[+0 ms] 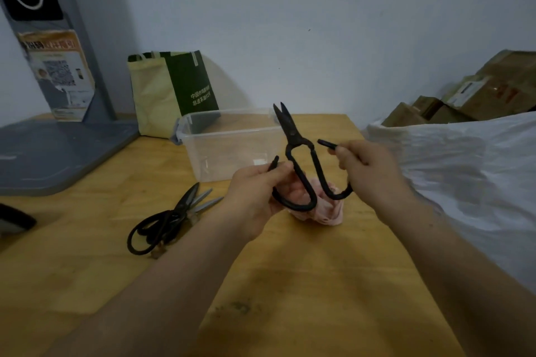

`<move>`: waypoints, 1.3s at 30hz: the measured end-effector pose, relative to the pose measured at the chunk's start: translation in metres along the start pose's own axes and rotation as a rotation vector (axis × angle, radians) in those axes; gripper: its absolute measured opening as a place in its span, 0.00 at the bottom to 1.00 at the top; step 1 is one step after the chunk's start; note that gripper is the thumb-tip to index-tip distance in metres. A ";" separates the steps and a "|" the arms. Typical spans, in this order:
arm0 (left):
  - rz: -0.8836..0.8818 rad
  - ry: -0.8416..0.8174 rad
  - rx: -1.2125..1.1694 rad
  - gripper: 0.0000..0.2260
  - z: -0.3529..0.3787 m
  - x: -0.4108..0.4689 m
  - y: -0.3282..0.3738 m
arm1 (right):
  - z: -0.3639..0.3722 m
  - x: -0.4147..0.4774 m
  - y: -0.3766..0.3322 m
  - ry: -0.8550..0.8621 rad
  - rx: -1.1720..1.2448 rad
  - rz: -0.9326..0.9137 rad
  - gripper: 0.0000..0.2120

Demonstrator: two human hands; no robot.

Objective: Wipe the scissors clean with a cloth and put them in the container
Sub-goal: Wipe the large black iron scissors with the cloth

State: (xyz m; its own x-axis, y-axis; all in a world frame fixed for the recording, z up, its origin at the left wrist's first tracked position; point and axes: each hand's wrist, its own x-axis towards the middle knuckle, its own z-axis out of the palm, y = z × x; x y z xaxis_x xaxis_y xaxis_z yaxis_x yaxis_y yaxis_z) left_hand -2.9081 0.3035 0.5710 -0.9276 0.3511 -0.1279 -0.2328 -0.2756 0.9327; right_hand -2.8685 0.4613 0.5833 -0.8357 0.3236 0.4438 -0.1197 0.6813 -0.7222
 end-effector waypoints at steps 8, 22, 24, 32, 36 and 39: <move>0.032 0.026 0.185 0.06 -0.038 0.006 0.001 | 0.019 -0.003 0.015 -0.081 -0.026 0.004 0.12; -0.027 0.287 0.361 0.13 -0.074 0.011 0.041 | 0.035 -0.005 0.029 -0.117 0.061 0.072 0.11; 0.157 0.512 0.389 0.19 -0.067 0.004 0.026 | 0.043 -0.006 0.029 -0.050 0.141 0.160 0.11; 0.034 0.255 -0.116 0.23 -0.007 -0.011 -0.024 | 0.086 -0.023 0.011 0.001 0.244 0.197 0.11; 0.068 0.316 -0.167 0.23 -0.013 0.009 -0.022 | 0.094 -0.031 0.009 -0.053 0.254 0.154 0.13; 0.031 0.312 -0.192 0.06 -0.019 0.016 -0.025 | 0.092 -0.030 0.011 -0.118 0.220 0.102 0.13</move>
State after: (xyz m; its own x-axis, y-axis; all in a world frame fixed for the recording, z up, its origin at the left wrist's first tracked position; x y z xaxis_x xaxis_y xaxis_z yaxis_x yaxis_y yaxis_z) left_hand -2.9229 0.2991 0.5389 -0.9726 0.0580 -0.2250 -0.2264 -0.4556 0.8610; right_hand -2.8945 0.3982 0.5135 -0.9045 0.2959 0.3072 -0.1346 0.4855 -0.8638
